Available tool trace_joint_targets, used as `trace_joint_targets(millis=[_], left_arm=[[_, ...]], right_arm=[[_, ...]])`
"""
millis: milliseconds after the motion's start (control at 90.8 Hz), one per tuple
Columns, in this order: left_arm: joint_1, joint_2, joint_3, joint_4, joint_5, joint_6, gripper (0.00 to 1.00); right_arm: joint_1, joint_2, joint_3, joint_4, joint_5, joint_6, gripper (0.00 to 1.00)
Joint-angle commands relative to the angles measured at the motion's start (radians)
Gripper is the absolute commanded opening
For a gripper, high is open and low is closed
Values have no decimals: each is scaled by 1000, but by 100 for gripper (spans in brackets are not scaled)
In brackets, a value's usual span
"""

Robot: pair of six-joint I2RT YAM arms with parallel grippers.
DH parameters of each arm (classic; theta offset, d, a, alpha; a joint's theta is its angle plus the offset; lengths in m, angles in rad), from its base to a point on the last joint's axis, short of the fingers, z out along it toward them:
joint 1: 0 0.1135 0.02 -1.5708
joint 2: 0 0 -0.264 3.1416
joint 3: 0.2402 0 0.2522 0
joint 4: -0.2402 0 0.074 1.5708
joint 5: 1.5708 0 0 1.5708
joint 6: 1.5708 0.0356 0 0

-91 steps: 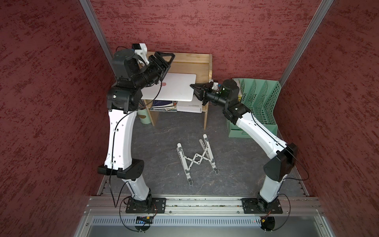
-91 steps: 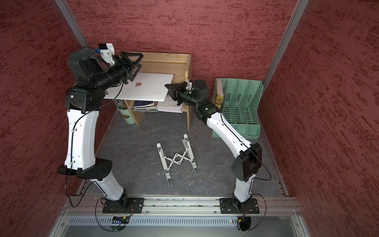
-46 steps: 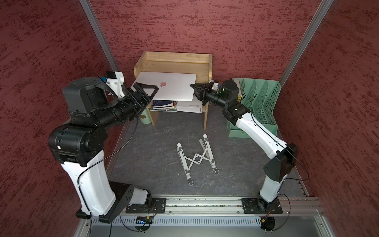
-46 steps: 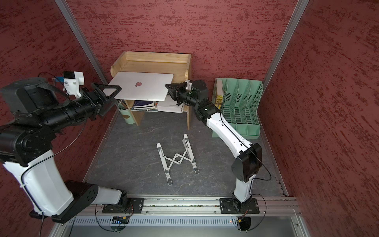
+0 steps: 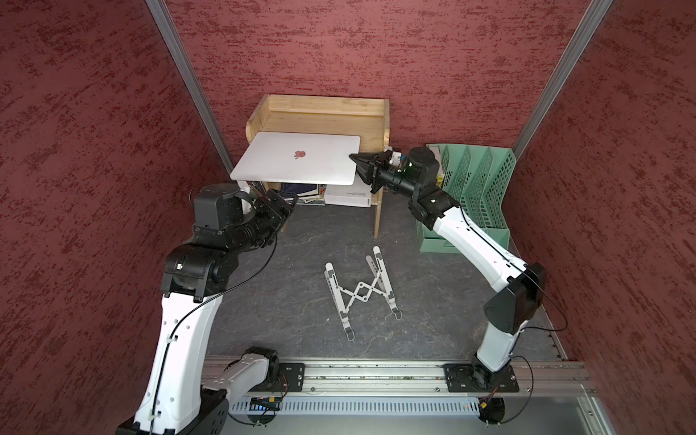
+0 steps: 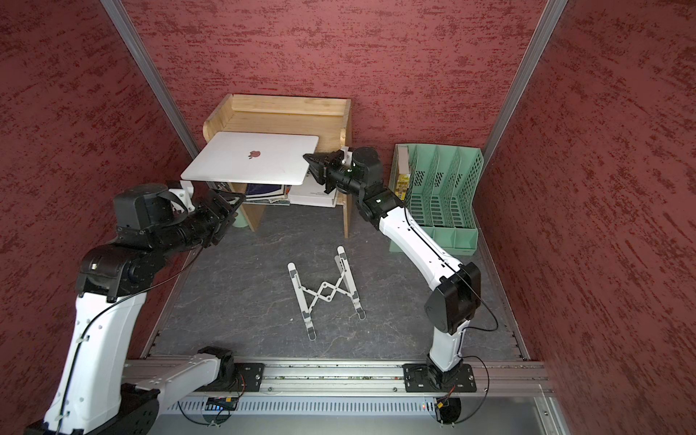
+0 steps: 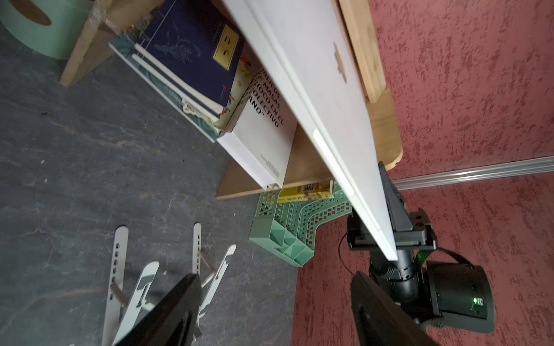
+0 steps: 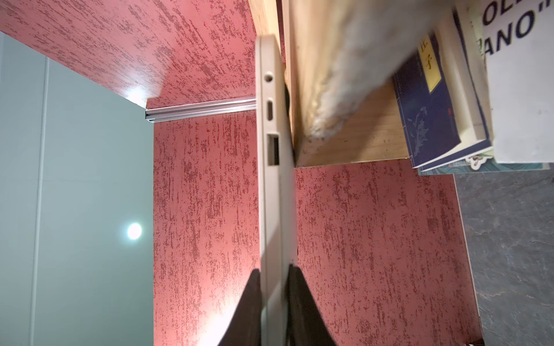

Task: Close the laptop lid and set it aside
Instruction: Place the laptop on the shelf.

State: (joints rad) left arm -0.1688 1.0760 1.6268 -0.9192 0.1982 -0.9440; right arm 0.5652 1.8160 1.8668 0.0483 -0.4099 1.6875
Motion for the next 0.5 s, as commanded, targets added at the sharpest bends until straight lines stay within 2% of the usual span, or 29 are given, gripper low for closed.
trace_joint_targets(millis=[0, 264, 485], left_arm=[[-8, 11, -20, 284, -73, -32, 79], [-4, 59, -55, 406, -87, -79, 78], [-5, 87, -126, 529, -99, -134, 70]], right_arm=[[-8, -17, 8, 113, 76, 54, 0], [-8, -9, 19, 122, 73, 60, 0], [-8, -7, 21, 121, 71, 65, 0]])
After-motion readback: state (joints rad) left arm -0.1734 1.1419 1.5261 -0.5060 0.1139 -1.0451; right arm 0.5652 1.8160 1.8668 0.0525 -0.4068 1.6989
